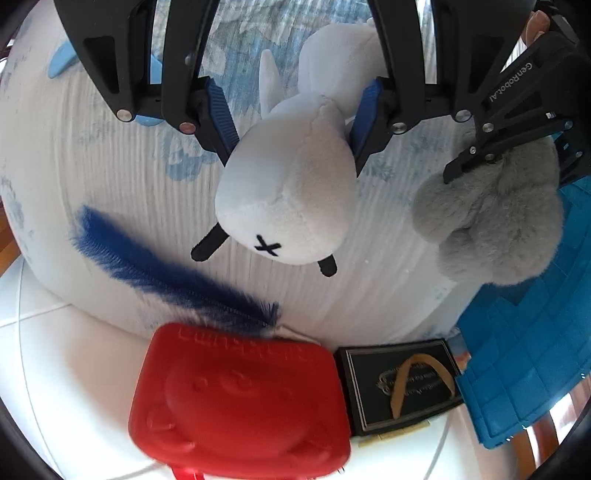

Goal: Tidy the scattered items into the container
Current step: 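Carry the grey and white plush over the blue crate and open both tools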

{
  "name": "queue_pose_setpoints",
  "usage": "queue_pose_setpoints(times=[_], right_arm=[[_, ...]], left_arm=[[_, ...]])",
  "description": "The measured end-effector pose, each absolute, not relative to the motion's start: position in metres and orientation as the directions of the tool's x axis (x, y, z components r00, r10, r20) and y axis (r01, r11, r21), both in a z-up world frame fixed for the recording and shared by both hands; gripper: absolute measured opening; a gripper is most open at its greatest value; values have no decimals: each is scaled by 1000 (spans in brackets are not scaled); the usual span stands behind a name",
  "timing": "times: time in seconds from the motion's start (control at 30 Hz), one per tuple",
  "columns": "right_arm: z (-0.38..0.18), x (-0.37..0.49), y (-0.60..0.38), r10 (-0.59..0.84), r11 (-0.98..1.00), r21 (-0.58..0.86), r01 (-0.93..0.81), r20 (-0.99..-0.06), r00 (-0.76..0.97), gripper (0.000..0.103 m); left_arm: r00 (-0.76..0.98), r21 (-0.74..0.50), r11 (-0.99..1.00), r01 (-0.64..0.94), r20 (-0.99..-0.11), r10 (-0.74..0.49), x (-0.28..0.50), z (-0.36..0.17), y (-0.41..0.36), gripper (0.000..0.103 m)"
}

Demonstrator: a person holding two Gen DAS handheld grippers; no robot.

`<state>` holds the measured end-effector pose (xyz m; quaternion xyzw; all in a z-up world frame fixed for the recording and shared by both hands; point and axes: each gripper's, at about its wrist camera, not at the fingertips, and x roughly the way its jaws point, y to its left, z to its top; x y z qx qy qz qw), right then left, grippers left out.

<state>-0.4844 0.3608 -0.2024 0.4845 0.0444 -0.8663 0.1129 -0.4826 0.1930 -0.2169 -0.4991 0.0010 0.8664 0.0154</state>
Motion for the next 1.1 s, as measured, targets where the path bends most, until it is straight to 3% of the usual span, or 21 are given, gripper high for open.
queue_pose_setpoints(times=[0.4, 0.67, 0.83, 1.1], right_arm=[[-35, -408, 290, -244, -941, -25, 337, -638, -730, 56], [35, -362, 184, -355, -901, -44, 431, -495, -793, 56], [54, -346, 105, -459, -860, -4, 511, -435, -775, 56], [43, -343, -22, -548, -781, -8, 625, -473, -690, 56]], left_arm=[[-757, 29, -1000, 11, -652, -27, -387, -58, 124, 41], [-840, 59, -993, 106, -529, -121, -323, 16, 32, 42], [-840, 75, -978, 195, -502, -206, -292, 33, -36, 42], [-775, 68, -942, 330, -550, -311, -267, 15, -142, 42]])
